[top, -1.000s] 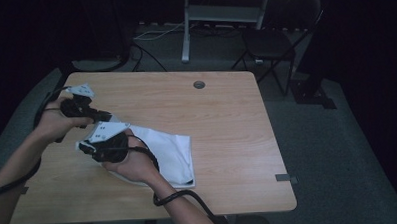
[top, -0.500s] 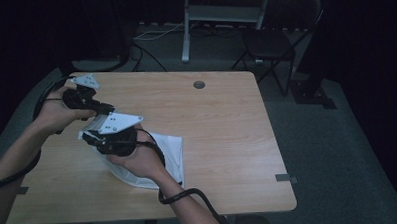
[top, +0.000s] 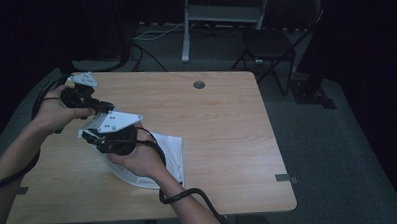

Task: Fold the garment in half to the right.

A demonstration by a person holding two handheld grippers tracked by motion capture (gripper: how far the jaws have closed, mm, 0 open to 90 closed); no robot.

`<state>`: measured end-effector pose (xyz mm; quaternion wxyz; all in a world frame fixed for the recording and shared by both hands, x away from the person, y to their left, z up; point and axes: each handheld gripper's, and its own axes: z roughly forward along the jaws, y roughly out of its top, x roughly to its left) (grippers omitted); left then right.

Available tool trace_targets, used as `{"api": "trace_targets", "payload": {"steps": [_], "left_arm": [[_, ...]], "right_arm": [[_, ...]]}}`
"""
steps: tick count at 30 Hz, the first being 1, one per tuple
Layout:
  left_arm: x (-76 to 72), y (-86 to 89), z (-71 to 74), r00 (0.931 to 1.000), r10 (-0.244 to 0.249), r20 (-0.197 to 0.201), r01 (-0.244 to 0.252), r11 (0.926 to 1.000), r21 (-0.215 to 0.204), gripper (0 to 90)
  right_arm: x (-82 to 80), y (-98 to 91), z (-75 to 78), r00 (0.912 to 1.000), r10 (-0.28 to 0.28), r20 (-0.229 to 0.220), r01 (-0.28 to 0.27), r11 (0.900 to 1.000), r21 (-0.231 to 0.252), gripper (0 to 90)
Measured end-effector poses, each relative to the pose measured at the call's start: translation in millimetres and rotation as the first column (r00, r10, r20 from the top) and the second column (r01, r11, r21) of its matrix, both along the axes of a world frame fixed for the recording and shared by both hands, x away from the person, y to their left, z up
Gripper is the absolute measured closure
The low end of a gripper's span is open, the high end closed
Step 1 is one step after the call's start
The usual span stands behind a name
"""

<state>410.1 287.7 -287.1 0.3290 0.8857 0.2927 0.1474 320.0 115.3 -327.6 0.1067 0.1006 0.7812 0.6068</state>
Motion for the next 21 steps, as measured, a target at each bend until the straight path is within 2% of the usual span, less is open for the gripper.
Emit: {"api": "trace_targets", "payload": {"steps": [10,21], "left_arm": [[-1.0,-1.8,4.7,0.9999,0.001,0.014,-0.001,0.9999,-0.012,85.2],[-0.5,-4.2,6.8,0.9999,0.003,0.015,-0.003,1.0,0.0,85.1]], "right_arm": [[-1.0,-1.5,4.9,1.0,-0.001,0.01,0.001,1.0,-0.006,80.0],[0.4,-5.9,9.8,1.0,-0.003,0.006,0.003,0.9999,-0.013,79.9]]}}
